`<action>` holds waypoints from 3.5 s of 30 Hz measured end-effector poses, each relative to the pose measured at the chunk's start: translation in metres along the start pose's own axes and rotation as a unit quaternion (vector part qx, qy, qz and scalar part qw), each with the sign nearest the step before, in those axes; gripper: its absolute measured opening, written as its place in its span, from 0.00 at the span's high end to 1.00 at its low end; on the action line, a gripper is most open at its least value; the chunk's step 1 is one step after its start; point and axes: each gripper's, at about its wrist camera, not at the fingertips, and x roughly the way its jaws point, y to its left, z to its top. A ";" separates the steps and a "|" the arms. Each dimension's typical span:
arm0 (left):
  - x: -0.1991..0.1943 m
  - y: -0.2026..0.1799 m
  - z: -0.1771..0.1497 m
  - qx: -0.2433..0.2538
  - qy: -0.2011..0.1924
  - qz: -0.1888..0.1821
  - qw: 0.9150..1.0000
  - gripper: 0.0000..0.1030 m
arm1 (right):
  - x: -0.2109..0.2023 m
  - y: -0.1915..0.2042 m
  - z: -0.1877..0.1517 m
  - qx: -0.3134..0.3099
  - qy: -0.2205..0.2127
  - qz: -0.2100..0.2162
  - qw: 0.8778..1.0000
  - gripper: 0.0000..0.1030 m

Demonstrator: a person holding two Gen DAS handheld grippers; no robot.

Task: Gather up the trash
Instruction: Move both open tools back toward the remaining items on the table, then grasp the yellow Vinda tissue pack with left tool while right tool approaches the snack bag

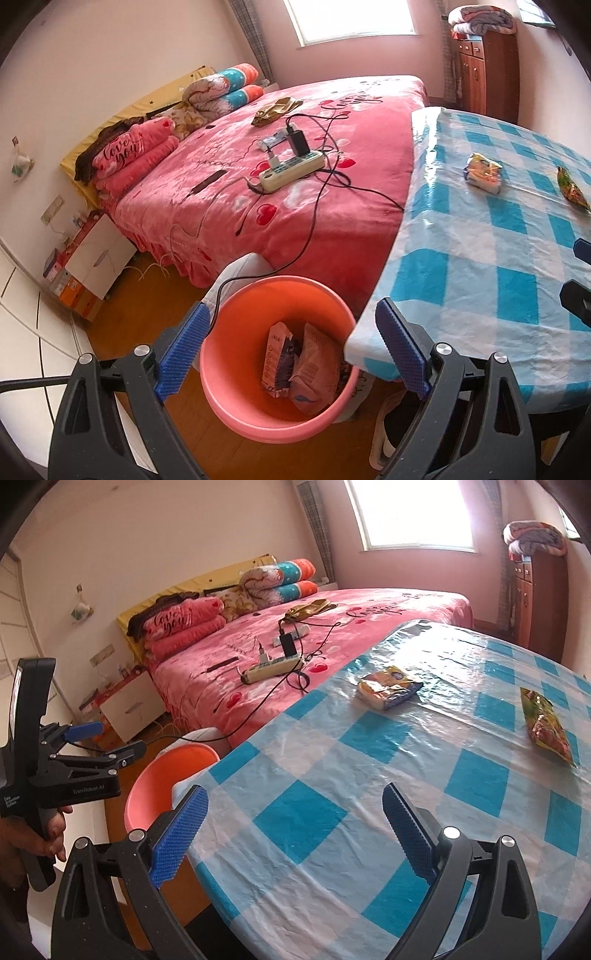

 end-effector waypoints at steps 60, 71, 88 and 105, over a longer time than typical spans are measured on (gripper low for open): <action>-0.029 -0.188 0.071 0.125 -0.036 -0.129 0.983 0.11 | -0.081 -0.195 0.007 0.200 -0.084 -0.080 0.973 0.08; 0.022 -0.208 0.110 0.139 -0.034 -0.211 0.967 0.11 | -0.060 -0.237 0.018 0.214 -0.049 -0.099 0.971 0.08; 0.102 -0.223 0.142 0.146 0.003 -0.236 0.961 0.11 | -0.016 -0.256 0.034 0.199 -0.004 -0.097 0.975 0.08; 0.124 -0.229 0.146 0.113 0.022 -0.254 0.960 0.25 | -0.003 -0.242 0.036 0.165 0.011 -0.101 0.981 0.16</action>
